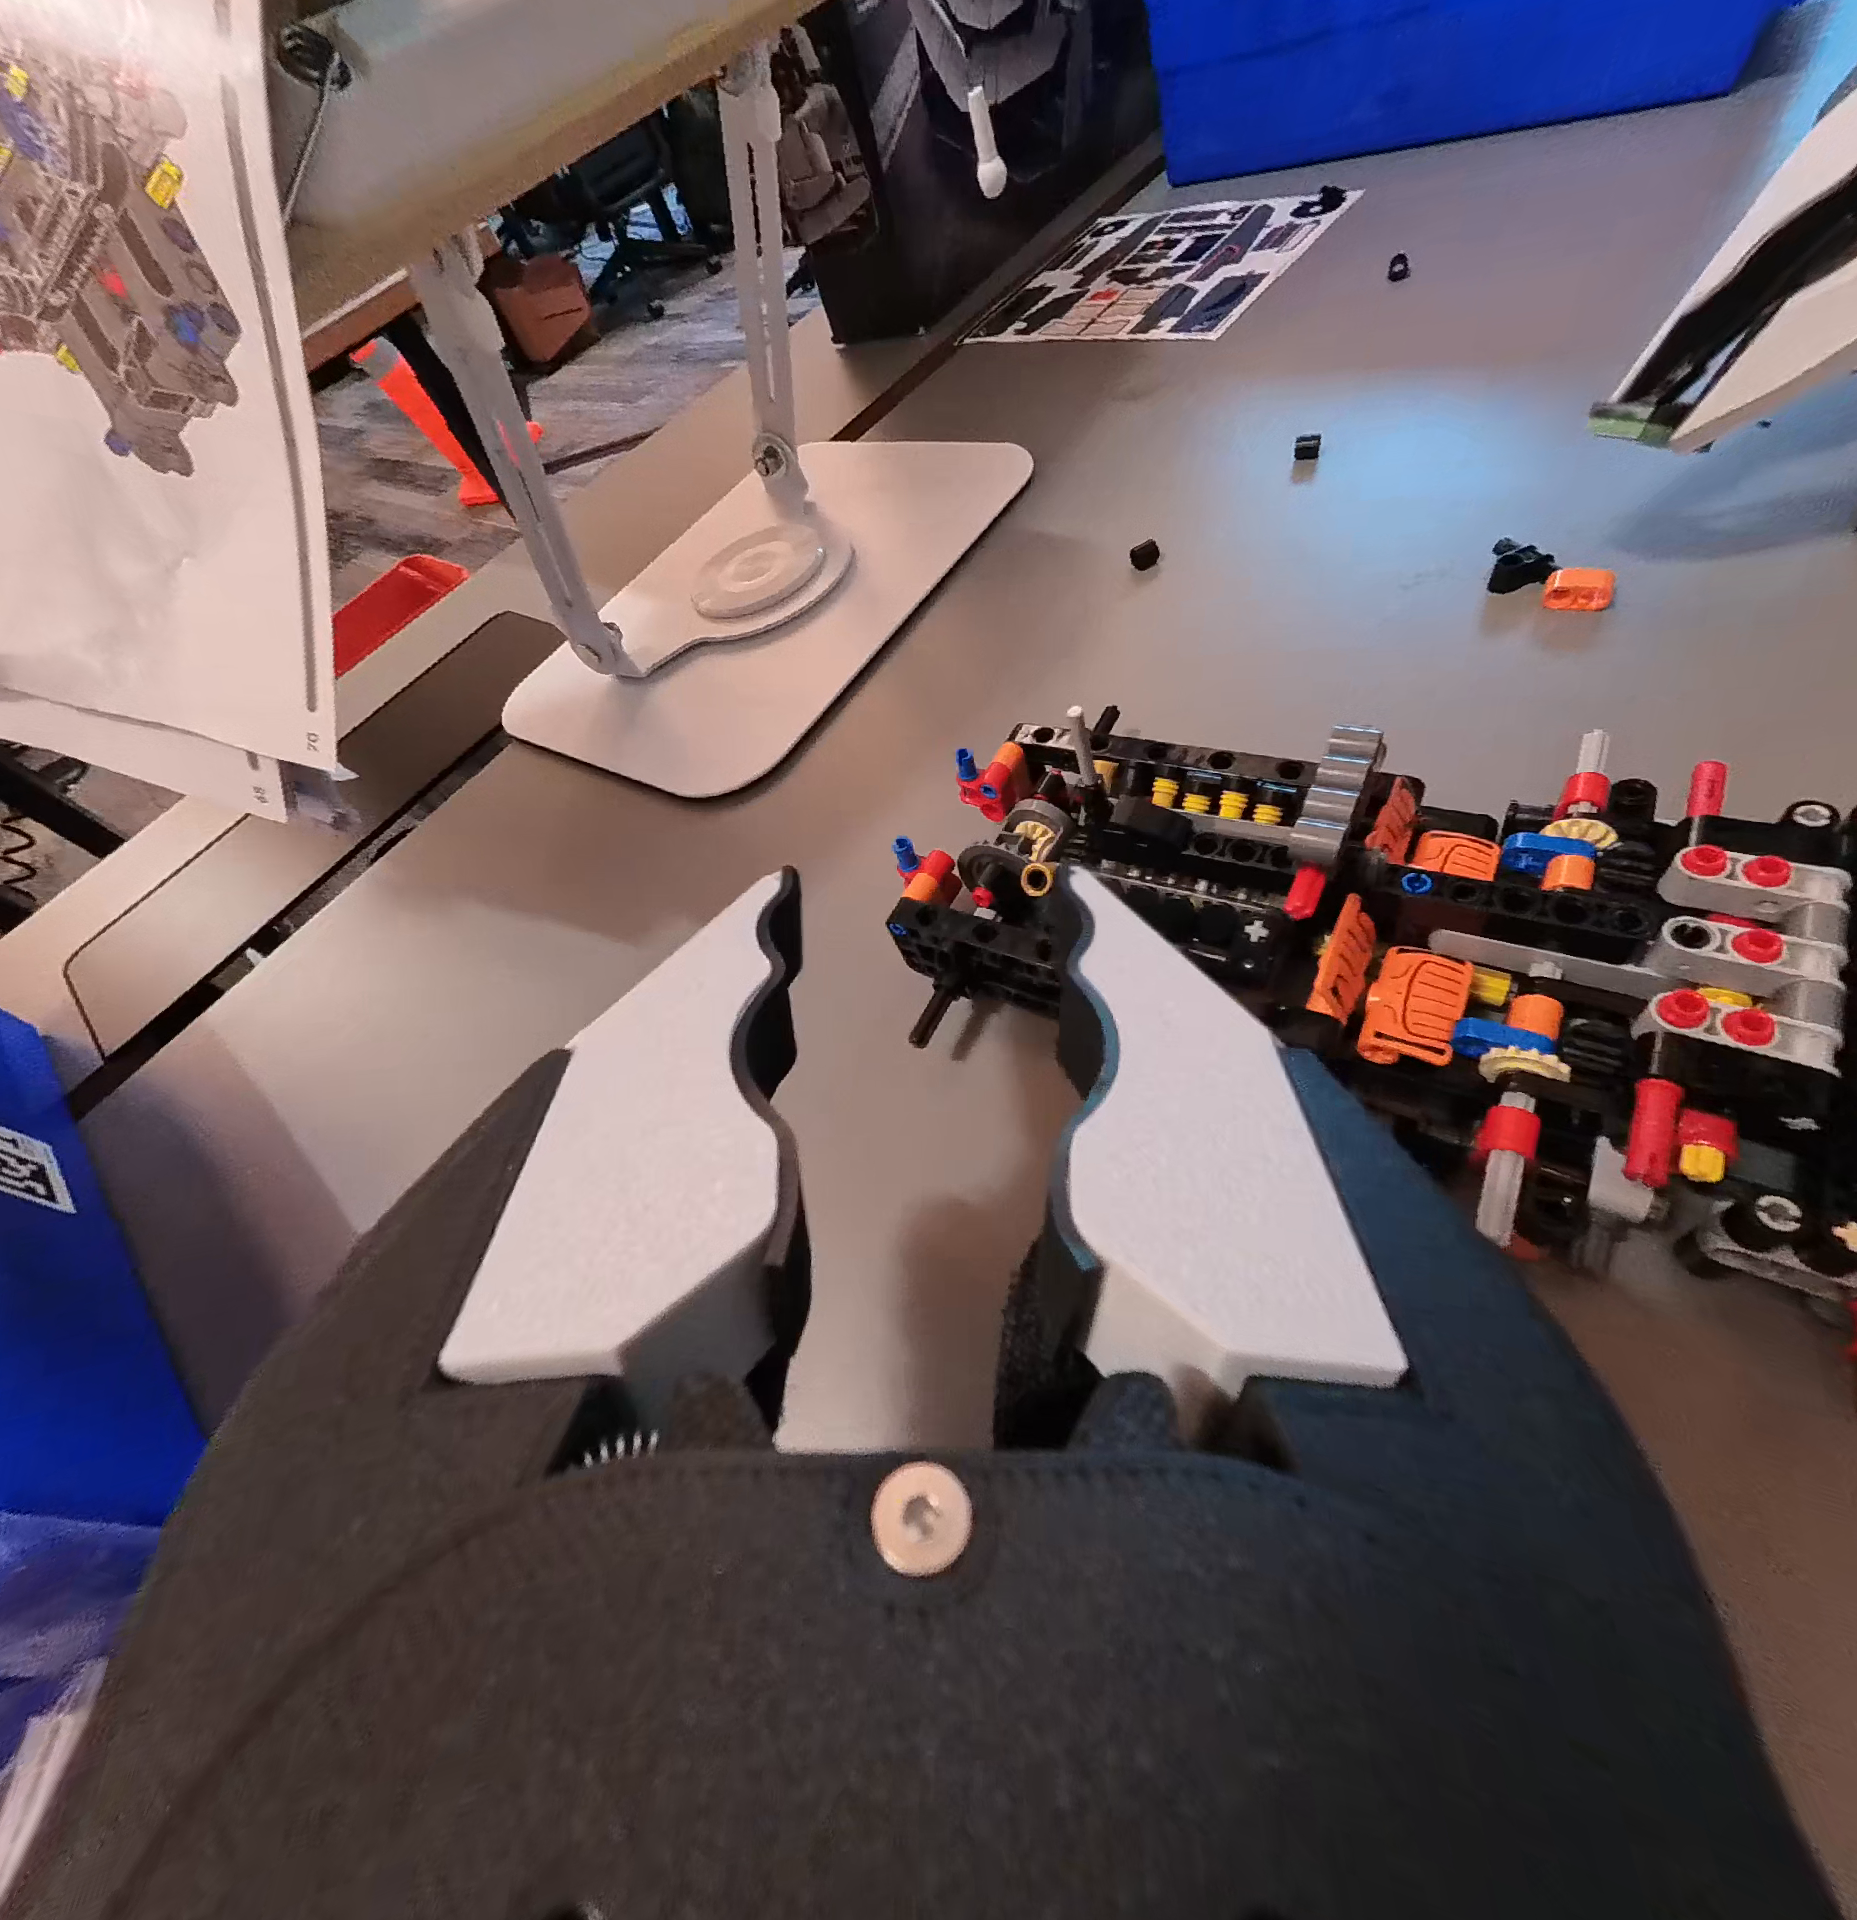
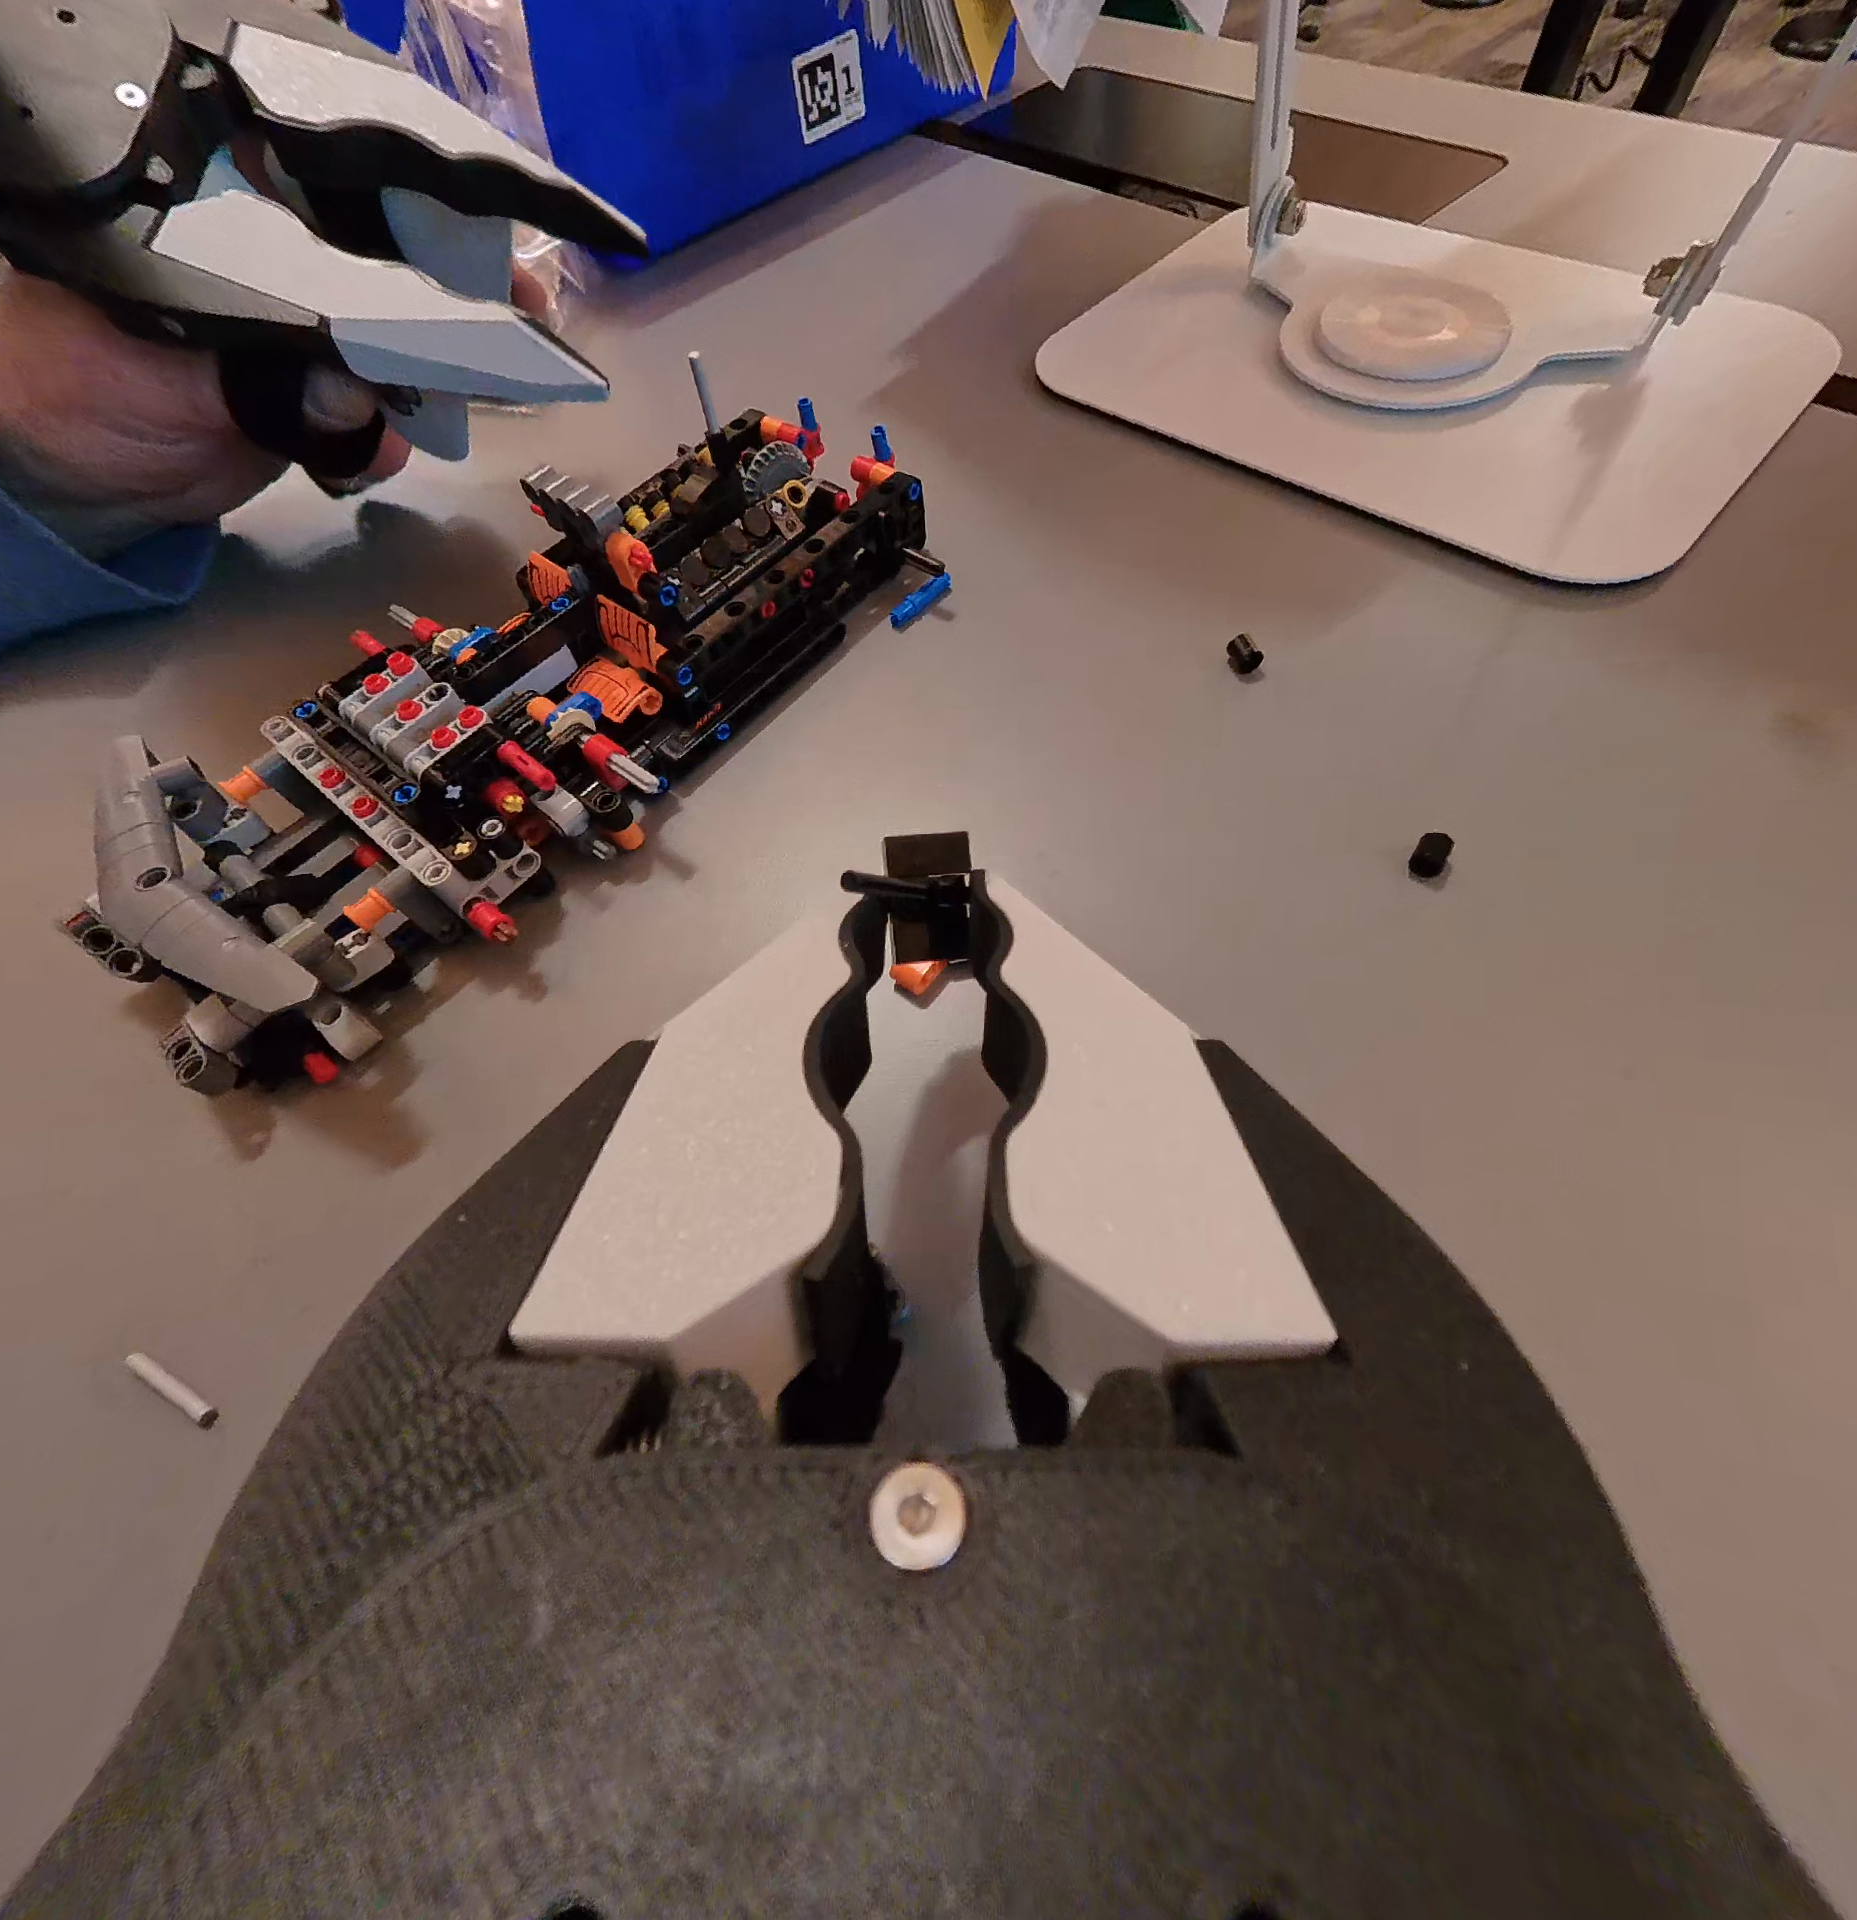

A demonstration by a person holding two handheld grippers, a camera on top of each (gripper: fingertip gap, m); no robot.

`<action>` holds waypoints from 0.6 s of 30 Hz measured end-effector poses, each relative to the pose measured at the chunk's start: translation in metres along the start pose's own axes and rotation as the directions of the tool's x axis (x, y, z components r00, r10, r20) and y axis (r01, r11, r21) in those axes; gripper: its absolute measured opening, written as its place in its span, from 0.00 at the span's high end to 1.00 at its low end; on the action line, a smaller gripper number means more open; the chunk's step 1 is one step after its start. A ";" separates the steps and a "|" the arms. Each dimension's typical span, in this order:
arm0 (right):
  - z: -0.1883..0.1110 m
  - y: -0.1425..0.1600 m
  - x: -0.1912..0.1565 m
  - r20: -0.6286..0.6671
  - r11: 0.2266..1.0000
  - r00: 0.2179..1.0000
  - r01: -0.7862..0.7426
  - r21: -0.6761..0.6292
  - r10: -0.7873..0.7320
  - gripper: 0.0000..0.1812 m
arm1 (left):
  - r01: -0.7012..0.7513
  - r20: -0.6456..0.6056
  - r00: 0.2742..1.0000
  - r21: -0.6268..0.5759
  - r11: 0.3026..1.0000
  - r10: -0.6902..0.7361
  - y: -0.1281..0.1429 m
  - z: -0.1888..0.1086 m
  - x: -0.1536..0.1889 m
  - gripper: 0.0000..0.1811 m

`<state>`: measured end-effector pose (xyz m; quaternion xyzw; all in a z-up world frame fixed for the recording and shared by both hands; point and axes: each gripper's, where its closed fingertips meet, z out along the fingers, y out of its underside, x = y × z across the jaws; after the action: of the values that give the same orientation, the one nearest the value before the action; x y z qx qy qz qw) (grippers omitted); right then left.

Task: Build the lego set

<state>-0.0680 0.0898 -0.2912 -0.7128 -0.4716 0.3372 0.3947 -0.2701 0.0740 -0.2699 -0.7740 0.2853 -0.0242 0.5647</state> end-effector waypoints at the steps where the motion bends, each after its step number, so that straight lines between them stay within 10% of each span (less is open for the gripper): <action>1: 0.000 0.001 0.000 0.002 1.000 1.000 0.000 -0.004 0.000 0.93 | -0.003 0.005 1.000 0.000 1.000 0.003 0.000 0.000 -0.001 0.75; 18: 0.003 0.004 -0.002 0.006 0.999 1.000 0.016 -0.028 -0.016 0.93 | -0.020 0.013 1.000 0.000 1.000 0.020 -0.001 0.000 -0.002 0.75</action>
<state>-0.0697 0.0873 -0.2956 -0.7134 -0.4832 0.3295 0.3860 -0.2707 0.0752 -0.2684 -0.7713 0.2896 -0.0136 0.5666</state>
